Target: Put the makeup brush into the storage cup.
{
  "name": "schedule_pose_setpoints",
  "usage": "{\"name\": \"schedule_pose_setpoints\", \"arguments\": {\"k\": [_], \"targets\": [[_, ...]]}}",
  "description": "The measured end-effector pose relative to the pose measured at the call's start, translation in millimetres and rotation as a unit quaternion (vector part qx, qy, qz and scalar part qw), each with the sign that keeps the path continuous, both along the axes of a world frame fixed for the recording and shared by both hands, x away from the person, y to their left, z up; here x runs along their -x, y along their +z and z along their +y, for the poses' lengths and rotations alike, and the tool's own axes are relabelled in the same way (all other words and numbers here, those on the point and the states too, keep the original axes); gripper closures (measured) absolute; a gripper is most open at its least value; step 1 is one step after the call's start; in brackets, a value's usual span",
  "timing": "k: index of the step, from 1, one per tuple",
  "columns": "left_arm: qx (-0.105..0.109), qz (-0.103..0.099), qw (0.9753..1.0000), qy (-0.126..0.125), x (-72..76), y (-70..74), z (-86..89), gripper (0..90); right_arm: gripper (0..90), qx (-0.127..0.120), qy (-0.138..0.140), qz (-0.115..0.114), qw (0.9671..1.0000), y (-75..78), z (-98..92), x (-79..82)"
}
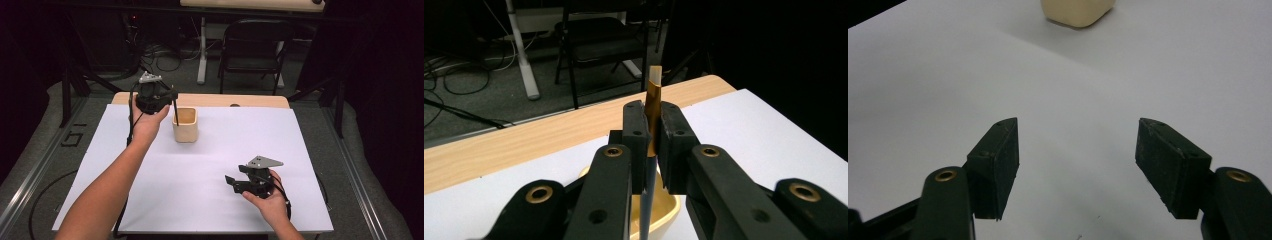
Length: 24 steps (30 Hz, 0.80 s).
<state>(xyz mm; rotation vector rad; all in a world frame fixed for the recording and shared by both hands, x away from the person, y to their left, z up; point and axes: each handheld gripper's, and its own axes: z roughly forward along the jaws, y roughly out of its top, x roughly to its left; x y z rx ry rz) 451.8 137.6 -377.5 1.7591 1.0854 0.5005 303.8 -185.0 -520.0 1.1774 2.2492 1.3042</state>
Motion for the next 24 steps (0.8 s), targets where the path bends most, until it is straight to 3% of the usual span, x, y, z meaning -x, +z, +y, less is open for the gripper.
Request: {"name": "schedule_pose_setpoints", "arguments": {"k": [11, 24], "targets": [[-0.005, -0.005, 1.0, 0.005, -7.5, 9.0, -4.8, 83.7, 33.9, 0.001, 0.002, 0.0, 1.0, -0.6, 0.4, -0.2], [-0.014, -0.005, 0.9999, 0.004, -11.7, 6.4, -11.3, 83.7, 33.9, 0.003, 0.003, 0.001, 1.0, -1.0, 0.6, -0.4]]}}
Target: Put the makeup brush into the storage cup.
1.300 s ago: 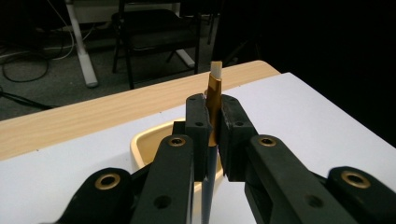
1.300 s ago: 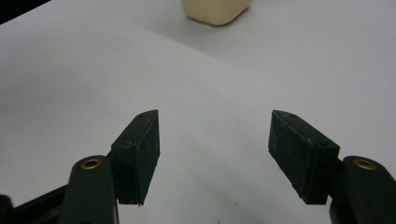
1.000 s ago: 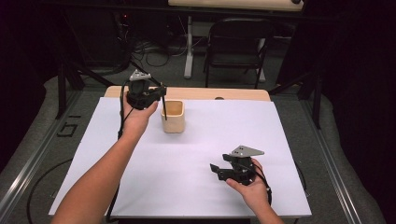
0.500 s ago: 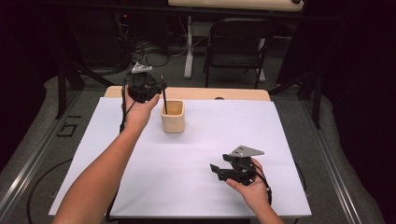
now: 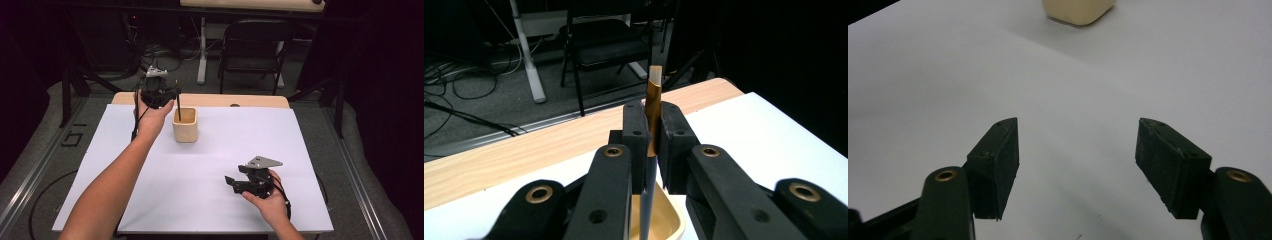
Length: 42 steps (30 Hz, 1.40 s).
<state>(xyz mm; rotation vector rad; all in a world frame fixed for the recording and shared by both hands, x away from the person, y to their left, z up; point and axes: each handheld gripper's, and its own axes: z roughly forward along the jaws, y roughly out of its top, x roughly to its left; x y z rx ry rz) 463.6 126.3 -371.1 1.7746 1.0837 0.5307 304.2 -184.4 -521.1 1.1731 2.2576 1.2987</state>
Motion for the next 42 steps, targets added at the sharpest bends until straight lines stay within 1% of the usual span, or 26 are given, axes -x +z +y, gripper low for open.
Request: {"name": "schedule_pose_setpoints", "arguments": {"k": [5, 10, 18, 25, 32, 33, 38, 39, 41, 42], "targets": [[-0.003, -0.002, 1.0, 0.004, -2.4, -1.9, -1.6, 83.7, 33.9, 0.0, 0.0, 0.0, 1.0, -0.2, 0.2, -0.1], [-0.013, 0.0, 0.9999, 0.008, -6.6, -6.2, -3.6, 83.8, 33.9, 0.0, 0.001, 0.001, 1.0, 0.0, -0.2, -0.5], [-0.025, 0.002, 0.9997, 0.001, -10.2, -12.1, -10.8, 83.8, 33.9, 0.0, 0.003, 0.002, 1.0, -0.8, 0.5, -0.7], [-0.035, 0.012, 0.9993, 0.0, -15.0, -19.3, -16.4, 83.7, 34.0, 0.0, 0.001, 0.002, 1.0, -0.7, 0.1, -0.6], [-0.04, 0.018, 0.9991, 0.001, -18.5, -26.0, -20.2, 83.8, 34.0, 0.001, 0.003, 0.002, 1.0, -1.1, -0.4, -1.2], [-0.044, 0.021, 0.9988, 0.0, -19.1, -27.2, -20.4, 83.8, 34.0, 0.002, 0.003, 0.001, 1.0, -1.2, -0.3, -1.2], [-0.046, 0.027, 0.9986, 0.003, -20.8, -33.8, -19.8, 83.8, 34.0, 0.001, 0.003, 0.004, 1.0, -1.4, -0.5, -1.4], [-0.043, 0.027, 0.9987, 0.005, -21.2, -35.0, -20.0, 83.8, 34.0, 0.001, 0.003, 0.003, 1.0, -1.6, -0.4, -1.5], [-0.047, 0.033, 0.9984, 0.004, -21.9, -36.8, -18.7, 83.7, 34.0, 0.005, -0.001, 0.005, 1.0, -1.4, -0.4, -1.2], [-0.046, 0.035, 0.9984, 0.006, -22.2, -37.8, -18.5, 83.7, 34.0, 0.002, 0.003, 0.006, 1.0, -1.4, -0.5, -1.4]]}}
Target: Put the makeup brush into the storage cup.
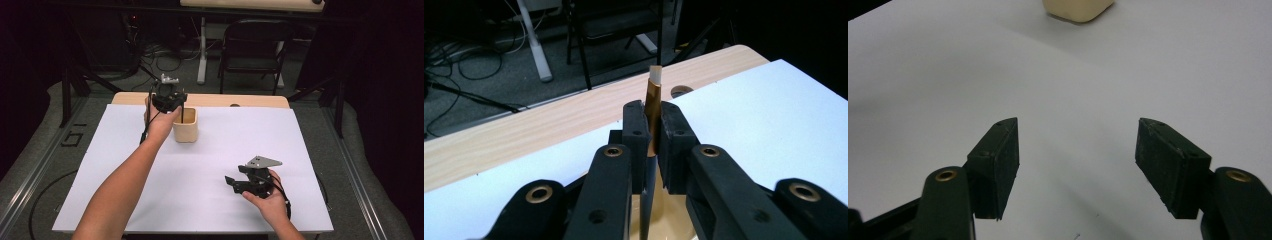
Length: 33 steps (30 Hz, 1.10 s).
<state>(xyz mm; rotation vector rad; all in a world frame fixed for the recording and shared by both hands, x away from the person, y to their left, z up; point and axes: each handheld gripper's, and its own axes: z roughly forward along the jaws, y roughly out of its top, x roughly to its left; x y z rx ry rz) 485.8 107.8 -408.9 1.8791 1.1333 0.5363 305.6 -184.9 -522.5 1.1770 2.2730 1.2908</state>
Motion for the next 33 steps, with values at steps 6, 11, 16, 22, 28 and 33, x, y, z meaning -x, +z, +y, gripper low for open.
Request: {"name": "schedule_pose_setpoints", "arguments": {"k": [6, 11, 16, 22, 28, 33], "targets": [[0.001, 0.003, 1.0, 0.002, -0.4, -3.2, 0.7, 83.8, 34.0, 0.001, 0.001, -0.002, 1.0, -0.7, 0.8, -0.3], [-0.003, 0.007, 1.0, 0.001, -0.5, -6.5, 1.0, 83.8, 34.0, -0.001, -0.001, -0.002, 1.0, -0.8, 0.6, -0.3], [-0.003, 0.011, 0.9999, 0.001, -0.8, -10.9, 0.5, 83.8, 34.0, 0.001, -0.001, -0.001, 1.0, -0.9, 0.4, -0.5], [-0.005, 0.014, 0.9999, 0.001, -0.9, -15.4, 1.2, 83.7, 34.0, 0.002, -0.001, 0.001, 1.0, -1.0, 0.3, -0.3], [-0.007, 0.022, 0.9997, 0.0, -1.4, -19.3, 2.7, 83.8, 34.0, 0.003, 0.001, 0.0, 1.0, -1.8, 0.5, -0.9], [-0.011, 0.024, 0.9997, -0.002, -1.0, -21.6, 1.8, 83.7, 34.0, 0.003, 0.001, -0.001, 1.0, -1.8, 0.5, -0.9]]}}
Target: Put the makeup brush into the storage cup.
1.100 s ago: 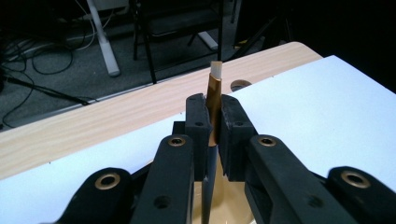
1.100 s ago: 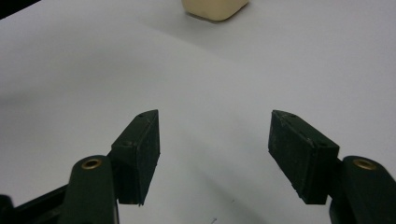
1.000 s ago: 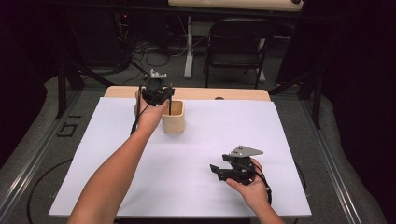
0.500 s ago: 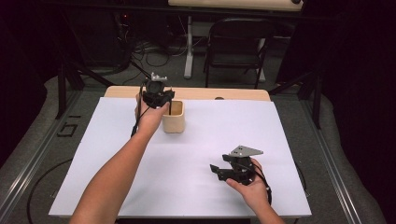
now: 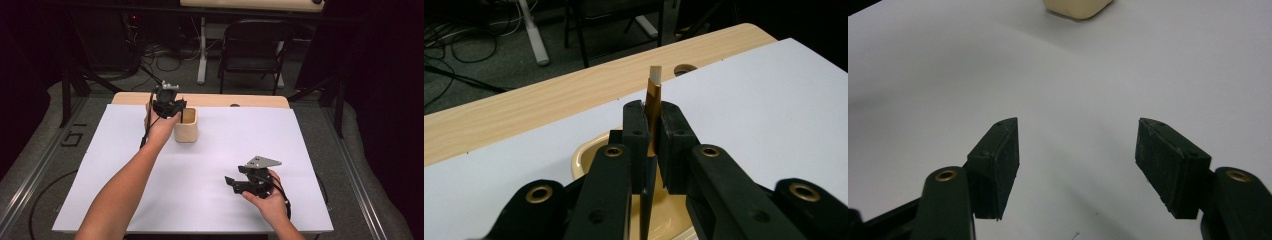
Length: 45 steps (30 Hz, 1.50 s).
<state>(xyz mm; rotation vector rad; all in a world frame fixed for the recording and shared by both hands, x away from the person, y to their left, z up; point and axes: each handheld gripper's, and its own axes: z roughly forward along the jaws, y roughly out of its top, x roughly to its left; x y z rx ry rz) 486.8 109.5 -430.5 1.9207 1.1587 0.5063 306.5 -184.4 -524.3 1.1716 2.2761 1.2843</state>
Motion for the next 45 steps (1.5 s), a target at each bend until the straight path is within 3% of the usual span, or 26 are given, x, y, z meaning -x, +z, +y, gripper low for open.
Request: {"name": "schedule_pose_setpoints", "arguments": {"k": [45], "targets": [[-0.01, 0.017, 0.9998, 0.001, 2.3, -26.2, 0.5, 83.7, 34.0, 0.0, 0.002, 0.003, 1.0, -0.8, 0.9, 0.1]]}}
